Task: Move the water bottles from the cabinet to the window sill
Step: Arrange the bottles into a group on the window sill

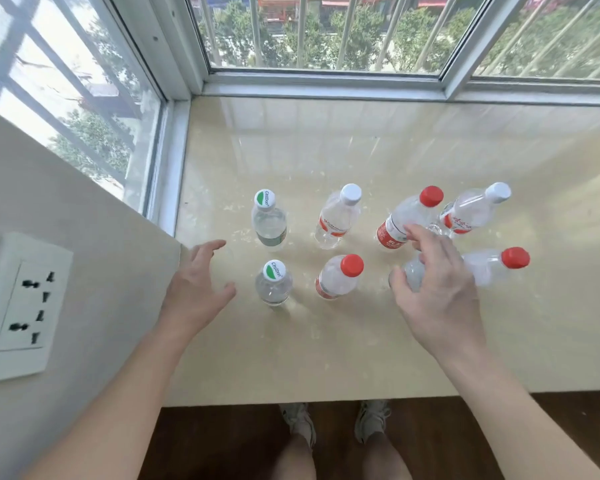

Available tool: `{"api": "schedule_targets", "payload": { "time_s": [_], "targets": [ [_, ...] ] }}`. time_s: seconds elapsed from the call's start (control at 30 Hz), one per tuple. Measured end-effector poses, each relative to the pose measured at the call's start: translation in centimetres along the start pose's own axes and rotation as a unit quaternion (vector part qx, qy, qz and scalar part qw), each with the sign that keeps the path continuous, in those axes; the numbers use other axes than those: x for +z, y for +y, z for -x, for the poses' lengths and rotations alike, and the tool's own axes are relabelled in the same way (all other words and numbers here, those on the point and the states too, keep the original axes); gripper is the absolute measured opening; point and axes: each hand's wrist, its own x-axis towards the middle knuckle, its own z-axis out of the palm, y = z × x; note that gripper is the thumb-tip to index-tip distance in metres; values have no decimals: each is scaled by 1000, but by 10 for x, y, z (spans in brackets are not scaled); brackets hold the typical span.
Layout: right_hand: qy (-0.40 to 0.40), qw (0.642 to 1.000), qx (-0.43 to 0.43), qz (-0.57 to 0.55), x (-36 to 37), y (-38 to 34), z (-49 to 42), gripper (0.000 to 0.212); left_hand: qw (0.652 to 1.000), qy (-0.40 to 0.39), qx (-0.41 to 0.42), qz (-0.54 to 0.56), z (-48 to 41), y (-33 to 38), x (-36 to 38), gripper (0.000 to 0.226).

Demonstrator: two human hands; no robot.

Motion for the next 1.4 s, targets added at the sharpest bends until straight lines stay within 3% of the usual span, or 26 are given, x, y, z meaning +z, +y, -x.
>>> {"api": "schedule_targets", "payload": {
  "time_s": [0.1, 0.33, 0.43, 0.63, 0.8, 1.03, 1.4],
  "targets": [
    [-23, 1000, -9, -1, 0, -9, -39, 49, 999, 21, 32, -10, -25, 13, -11, 64],
    [-153, 987, 46, -29, 56, -1, -111, 78, 997, -27, 71, 30, -74, 27, 1, 81],
    [-187, 980, 65, -30, 79, 6, -124, 79, 995, -40, 74, 48, -87, 29, 14, 84],
    [-183, 977, 90, -60, 110, 21, -127, 64, 995, -52, 67, 53, -100, 27, 33, 76],
    [-159, 979, 102, -79, 115, 26, -127, 65, 994, -53, 64, 72, -107, 25, 35, 64],
    [-271, 956, 67, -94, 106, 27, -137, 61, 989, -86, 63, 100, -110, 22, 32, 63],
    [-290, 951, 60, -84, 102, 29, -139, 68, 990, -93, 78, 65, -106, 20, 32, 77]
  ]
}}
